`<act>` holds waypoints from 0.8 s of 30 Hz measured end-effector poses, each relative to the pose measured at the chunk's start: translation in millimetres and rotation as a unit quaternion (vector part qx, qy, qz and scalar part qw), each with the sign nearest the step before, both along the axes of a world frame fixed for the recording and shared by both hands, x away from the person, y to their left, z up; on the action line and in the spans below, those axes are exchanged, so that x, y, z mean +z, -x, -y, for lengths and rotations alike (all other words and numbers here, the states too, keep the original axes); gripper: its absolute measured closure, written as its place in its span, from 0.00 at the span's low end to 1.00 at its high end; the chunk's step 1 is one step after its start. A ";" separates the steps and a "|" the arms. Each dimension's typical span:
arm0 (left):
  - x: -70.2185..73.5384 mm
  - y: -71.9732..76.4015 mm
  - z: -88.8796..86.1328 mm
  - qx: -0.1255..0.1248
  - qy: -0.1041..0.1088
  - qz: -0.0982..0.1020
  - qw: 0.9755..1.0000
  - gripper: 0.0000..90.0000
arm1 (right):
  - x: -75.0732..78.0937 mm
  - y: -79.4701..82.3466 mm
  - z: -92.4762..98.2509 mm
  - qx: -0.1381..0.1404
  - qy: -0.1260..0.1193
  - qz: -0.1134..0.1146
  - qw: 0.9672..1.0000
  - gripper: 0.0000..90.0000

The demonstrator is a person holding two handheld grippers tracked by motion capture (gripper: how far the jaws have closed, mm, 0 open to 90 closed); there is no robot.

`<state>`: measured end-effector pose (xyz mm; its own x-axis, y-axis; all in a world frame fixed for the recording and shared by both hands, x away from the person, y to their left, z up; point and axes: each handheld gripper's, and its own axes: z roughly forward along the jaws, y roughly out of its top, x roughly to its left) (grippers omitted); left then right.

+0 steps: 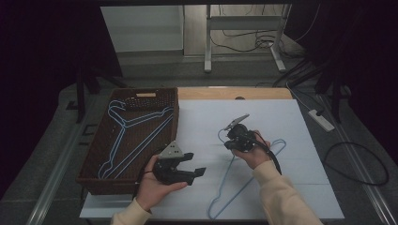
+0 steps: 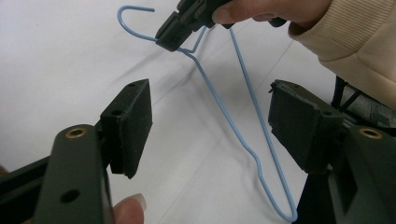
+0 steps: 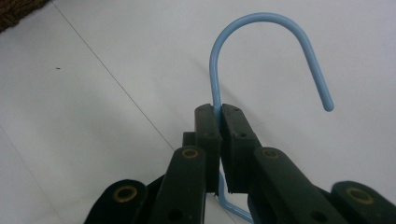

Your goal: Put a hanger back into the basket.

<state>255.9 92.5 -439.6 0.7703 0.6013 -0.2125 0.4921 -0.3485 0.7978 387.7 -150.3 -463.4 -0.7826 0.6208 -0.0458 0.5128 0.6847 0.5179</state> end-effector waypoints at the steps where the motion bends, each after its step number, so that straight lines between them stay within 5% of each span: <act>1: -0.3 -0.7 2.5 -0.001 -0.001 -0.003 1.000 0.35 | 0.1 0.0 0.1 0.001 -0.001 0.002 1.000 0.96; 10: -6.9 -9.9 21.6 -0.010 0.005 -0.028 1.000 0.34 | 2.0 1.3 1.4 0.005 -0.007 0.007 1.000 0.96; 24: -27.8 -11.7 65.0 -0.018 -0.035 -0.055 0.998 0.33 | 7.0 5.8 3.6 0.009 -0.016 0.018 1.000 0.96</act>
